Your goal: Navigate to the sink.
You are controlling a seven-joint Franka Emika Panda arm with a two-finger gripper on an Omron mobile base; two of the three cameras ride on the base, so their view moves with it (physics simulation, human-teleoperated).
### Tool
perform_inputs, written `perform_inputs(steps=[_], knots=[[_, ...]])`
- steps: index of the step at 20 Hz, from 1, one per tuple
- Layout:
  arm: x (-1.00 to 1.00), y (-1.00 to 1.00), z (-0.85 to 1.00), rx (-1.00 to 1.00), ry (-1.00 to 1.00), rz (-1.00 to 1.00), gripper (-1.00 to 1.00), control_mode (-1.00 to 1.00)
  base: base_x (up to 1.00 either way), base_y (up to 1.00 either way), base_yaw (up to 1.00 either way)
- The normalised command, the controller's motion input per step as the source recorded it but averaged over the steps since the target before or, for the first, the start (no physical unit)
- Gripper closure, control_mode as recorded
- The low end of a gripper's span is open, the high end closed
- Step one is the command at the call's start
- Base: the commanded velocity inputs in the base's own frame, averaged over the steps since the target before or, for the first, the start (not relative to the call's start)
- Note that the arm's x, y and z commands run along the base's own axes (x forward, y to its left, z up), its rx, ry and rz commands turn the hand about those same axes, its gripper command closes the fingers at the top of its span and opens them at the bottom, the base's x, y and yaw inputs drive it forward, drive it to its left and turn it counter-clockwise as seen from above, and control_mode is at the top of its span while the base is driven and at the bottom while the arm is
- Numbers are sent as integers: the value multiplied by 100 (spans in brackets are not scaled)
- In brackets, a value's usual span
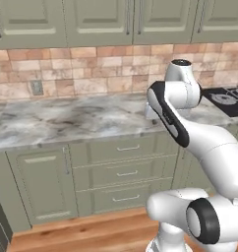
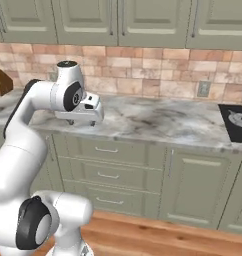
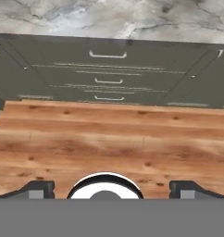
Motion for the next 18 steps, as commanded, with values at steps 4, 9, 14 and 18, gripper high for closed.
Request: perform_inputs(steps=[4, 9, 14, 18], knots=[[0, 0, 0, 0, 0, 0, -100, 100, -36, -1, -8], [0, 0, 0, 0, 0, 0, -100, 100, -24, -3, -55], [0, 0, 0, 0, 0, 0, -100, 100, 0, 0, -76], [0, 0, 0, 0, 0, 0, -100, 100, 0, 0, -80]])
